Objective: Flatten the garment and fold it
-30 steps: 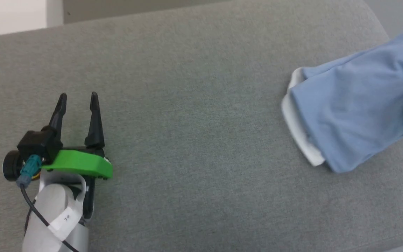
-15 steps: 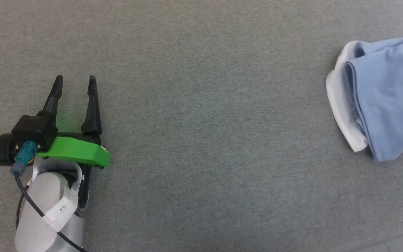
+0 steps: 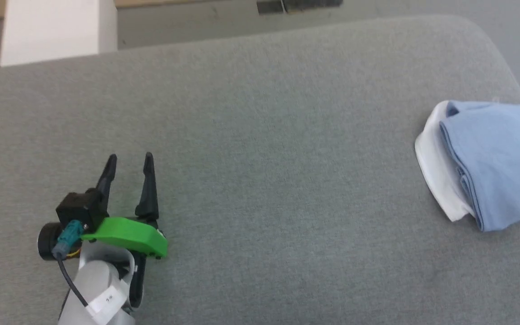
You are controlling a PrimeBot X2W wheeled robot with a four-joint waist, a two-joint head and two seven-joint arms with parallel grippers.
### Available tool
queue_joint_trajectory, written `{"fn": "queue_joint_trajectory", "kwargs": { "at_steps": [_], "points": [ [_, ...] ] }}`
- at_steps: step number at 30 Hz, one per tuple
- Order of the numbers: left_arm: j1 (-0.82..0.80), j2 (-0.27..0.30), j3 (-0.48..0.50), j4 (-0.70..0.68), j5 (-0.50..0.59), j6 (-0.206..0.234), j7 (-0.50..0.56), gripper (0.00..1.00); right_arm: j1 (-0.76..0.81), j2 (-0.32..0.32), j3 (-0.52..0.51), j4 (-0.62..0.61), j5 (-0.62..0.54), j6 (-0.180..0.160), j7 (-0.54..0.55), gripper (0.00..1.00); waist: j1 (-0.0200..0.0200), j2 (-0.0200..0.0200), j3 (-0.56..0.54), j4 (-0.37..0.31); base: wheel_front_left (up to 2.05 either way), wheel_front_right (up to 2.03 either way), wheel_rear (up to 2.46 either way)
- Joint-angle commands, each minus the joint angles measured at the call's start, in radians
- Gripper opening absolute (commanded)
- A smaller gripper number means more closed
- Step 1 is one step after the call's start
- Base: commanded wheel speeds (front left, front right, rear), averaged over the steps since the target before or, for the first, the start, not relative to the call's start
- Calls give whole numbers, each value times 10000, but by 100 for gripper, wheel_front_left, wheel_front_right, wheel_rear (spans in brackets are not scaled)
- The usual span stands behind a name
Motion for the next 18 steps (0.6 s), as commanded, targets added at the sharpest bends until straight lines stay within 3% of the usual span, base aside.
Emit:
{"fn": "queue_joint_trajectory", "kwargs": {
  "at_steps": [1,8,18],
  "points": [
    [137,-49,1,24,-106,11,-77,100,360,110,315,-342,404,-15,-215,100,0,-1,-1147,679,0,0,0],
    [428,-188,-109,162,-442,-125,-129,100,2191,588,1663,-2489,1905,-15,-1047,100,0,-1,-1673,1195,0,0,0],
    [644,-277,-414,669,-602,-201,-125,100,4151,1667,2876,-4606,1994,-15,-2050,100,0,-1,-2064,1761,0,0,0]
  ]
}}
